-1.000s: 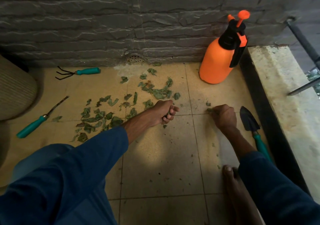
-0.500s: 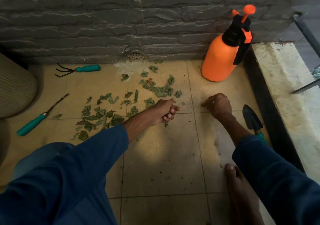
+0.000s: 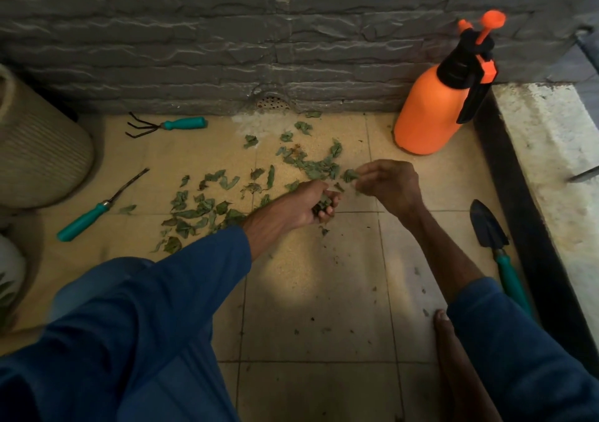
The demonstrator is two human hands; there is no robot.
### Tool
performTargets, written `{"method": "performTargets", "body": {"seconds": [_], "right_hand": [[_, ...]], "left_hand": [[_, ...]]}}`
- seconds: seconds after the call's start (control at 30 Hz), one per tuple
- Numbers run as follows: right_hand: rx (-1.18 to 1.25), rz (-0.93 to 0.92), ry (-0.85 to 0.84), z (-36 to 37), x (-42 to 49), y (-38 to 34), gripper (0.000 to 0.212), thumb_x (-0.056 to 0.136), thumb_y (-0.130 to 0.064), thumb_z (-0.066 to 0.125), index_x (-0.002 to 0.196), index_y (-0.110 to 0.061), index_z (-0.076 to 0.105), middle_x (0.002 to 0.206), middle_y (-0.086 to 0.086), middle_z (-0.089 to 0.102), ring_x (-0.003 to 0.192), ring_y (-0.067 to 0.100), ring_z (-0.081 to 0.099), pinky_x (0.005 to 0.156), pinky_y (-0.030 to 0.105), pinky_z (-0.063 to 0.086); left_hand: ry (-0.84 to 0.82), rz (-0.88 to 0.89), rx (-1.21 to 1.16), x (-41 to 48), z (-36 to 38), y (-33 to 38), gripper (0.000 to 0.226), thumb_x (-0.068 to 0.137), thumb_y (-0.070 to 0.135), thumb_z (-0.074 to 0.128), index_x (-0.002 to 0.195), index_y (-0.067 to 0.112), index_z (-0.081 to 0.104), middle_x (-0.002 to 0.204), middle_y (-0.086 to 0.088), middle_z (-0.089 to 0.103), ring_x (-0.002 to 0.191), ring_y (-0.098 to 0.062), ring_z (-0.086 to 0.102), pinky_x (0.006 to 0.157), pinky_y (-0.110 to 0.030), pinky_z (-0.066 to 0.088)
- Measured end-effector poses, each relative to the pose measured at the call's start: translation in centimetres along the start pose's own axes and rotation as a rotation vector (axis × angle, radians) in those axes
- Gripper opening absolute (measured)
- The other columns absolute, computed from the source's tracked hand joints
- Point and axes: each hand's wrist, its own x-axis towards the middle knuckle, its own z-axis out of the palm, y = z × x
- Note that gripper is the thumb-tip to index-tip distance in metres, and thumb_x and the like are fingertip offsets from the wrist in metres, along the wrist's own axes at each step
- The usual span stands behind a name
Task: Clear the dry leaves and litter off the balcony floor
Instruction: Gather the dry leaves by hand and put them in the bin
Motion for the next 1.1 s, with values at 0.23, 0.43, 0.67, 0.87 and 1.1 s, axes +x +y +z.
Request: {"method": "performTargets", "body": {"seconds": [0.23, 0.43, 0.67, 0.87, 1.1], "right_hand": [[-0.385, -0.185, -0.114, 5.8, 0.0, -4.1, 0.013, 0.072, 0.000, 0.085, 0.079, -0.009, 0.078, 0.068, -0.008, 0.071, 0.055, -0.007, 0.062, 0.054, 0.008, 0.046], [-0.498, -0.325, -0.195, 6.8, -0.1, -4.7, 0.015, 0.080, 0.003, 0.078, 0.090, -0.008, 0.081, 0.082, -0.005, 0.075, 0.068, -0.011, 0.066, 0.065, 0.005, 0.049], [-0.267, -0.177, -0.075, 6.5, -0.9, -4.0, 0.010, 0.080, -0.008, 0.084, 0.088, -0.009, 0.080, 0.076, -0.005, 0.076, 0.068, 0.010, 0.074, 0.068, 0.028, 0.062], [-0.147, -0.026, -0.069, 5.6, -0.9, -2.8, 0.011, 0.083, -0.005, 0.080, 0.094, -0.004, 0.075, 0.084, 0.005, 0.076, 0.072, 0.010, 0.071, 0.060, 0.027, 0.055], [-0.844, -0.054, -0.216, 7.0, -2.0, 4.5, 0.044, 0.076, -0.020, 0.087, 0.116, -0.015, 0.070, 0.113, 0.003, 0.065, 0.096, 0.019, 0.062, 0.073, 0.023, 0.046]], "left_hand": [[-0.043, -0.016, -0.173, -1.2, -1.5, 1.8, 0.055, 0.110, 0.032, 0.017, 0.089, 0.005, 0.060, 0.067, -0.012, 0.061, 0.054, -0.018, 0.053, 0.046, -0.022, 0.041], [0.010, 0.108, 0.005, -1.1, -2.9, 1.7, 0.038, 0.105, 0.025, 0.031, 0.077, 0.013, 0.055, 0.065, -0.006, 0.055, 0.045, -0.013, 0.050, 0.037, -0.018, 0.034], [0.091, 0.194, 0.159, -1.2, -3.0, 1.5, 0.027, 0.100, 0.014, 0.036, 0.080, 0.012, 0.055, 0.061, -0.004, 0.051, 0.043, -0.011, 0.039, 0.036, -0.018, 0.027], [0.204, 0.262, 0.231, -1.1, -4.0, 1.2, 0.028, 0.096, 0.008, 0.048, 0.071, 0.011, 0.061, 0.055, -0.002, 0.056, 0.051, -0.015, 0.045, 0.042, -0.021, 0.031], [0.216, 0.295, 0.213, -1.5, -5.7, 0.7, 0.033, 0.106, 0.020, 0.055, 0.078, 0.006, 0.065, 0.059, -0.003, 0.063, 0.041, -0.009, 0.055, 0.039, -0.016, 0.040]]}}
